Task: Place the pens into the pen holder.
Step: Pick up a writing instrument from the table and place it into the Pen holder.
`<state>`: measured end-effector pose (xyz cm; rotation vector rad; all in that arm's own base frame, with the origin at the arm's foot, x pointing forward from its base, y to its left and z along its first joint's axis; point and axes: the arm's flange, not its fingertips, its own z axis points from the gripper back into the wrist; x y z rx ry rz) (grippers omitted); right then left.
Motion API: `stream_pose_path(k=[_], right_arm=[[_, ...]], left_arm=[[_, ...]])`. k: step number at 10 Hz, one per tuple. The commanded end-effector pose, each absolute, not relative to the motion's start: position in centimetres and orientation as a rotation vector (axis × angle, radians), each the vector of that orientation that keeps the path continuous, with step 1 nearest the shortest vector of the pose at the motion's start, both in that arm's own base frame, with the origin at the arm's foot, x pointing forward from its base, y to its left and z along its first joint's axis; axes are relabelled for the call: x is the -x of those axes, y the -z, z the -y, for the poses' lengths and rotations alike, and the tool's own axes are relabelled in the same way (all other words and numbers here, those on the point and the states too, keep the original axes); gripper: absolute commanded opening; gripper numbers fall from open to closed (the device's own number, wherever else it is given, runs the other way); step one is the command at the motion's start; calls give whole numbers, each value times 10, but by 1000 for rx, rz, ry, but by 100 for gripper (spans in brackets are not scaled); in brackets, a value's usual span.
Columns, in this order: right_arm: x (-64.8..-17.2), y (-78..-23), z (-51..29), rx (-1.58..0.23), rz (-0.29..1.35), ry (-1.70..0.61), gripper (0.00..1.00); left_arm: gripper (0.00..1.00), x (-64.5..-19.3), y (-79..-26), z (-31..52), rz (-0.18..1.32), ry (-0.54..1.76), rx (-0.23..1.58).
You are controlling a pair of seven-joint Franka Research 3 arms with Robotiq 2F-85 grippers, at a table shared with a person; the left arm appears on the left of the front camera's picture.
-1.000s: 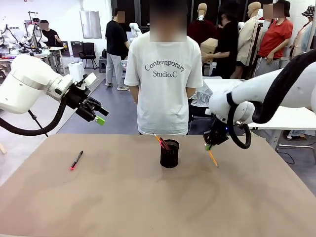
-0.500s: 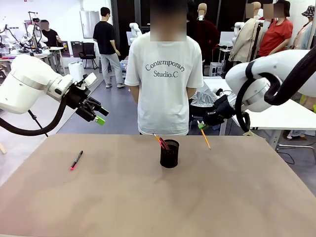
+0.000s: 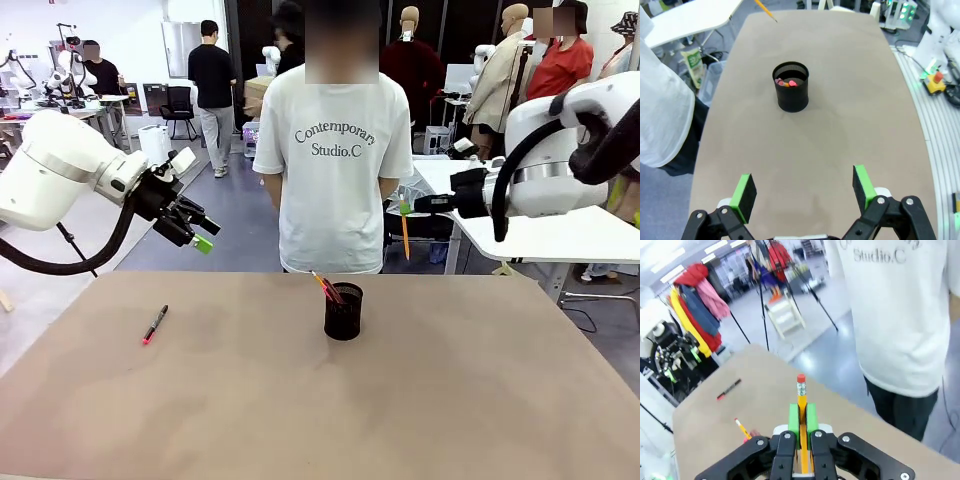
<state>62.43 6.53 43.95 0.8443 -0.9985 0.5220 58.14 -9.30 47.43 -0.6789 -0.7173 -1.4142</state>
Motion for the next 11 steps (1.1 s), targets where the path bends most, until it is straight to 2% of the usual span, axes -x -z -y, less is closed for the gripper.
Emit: stream_pose_path(k=[1,2,6,7,10,11], right_arm=[[-604,-426,-59,-913,1039,-535,0],[-624,-439,-65,-844,998,-522,0],[-618,-434,-61,-864,1018,-527,0],[-612,-431,-64,-1011,1055,-618,0],[-599,-417,-80,-1143,1116,-752,0],[-597,-410,-89,-1165,1087,-771,0]], left_arm=[[100,-581,-475,93,725,1408,682],[100,-581,-475,93,725,1408,682],[100,-581,-475,93,725,1408,682],[100,-581,-475,93,725,1408,682],[100,-581,-475,93,725,1408,682],[100,-581,-475,93,725,1408,682]])
